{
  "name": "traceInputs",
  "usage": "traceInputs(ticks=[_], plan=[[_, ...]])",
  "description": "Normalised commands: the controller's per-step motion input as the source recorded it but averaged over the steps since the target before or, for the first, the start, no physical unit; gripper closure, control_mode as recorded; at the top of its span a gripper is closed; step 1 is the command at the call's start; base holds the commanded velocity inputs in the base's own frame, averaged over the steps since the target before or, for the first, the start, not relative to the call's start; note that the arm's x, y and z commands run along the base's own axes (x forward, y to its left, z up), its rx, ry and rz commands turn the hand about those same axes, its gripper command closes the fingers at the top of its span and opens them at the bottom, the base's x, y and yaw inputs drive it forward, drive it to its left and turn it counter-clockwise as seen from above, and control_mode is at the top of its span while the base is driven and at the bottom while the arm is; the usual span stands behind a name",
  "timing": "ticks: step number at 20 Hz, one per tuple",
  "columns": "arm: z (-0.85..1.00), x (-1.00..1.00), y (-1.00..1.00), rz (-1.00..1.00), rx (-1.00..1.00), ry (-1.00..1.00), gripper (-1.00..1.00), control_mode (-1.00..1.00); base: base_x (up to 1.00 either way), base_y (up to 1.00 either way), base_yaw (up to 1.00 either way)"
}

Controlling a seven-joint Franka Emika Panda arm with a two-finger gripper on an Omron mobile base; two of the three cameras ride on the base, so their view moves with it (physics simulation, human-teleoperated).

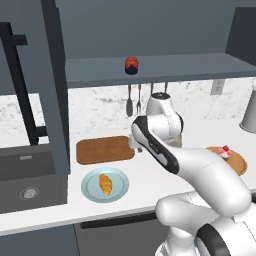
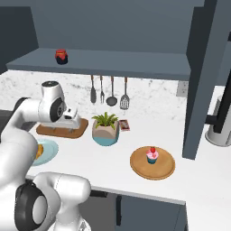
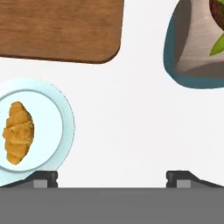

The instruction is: From the different types of pastries on the counter, select a croissant and place it on the cutting board. Then retrieve a jar of jam from the cabinet and place it alongside the croissant on the cutting board.

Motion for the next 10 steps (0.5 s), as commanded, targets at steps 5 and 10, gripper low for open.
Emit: traceInputs(ticks=[5,10], plan=[[-0.04,0.00,0.62,-0.02,0.03,0.02,-1.00,-1.00,0.00,0.00,0.00],[-0.07,0.03,0.54,0.00,0.06,0.12,-1.00,-1.00,0.00,0.00,0.00]])
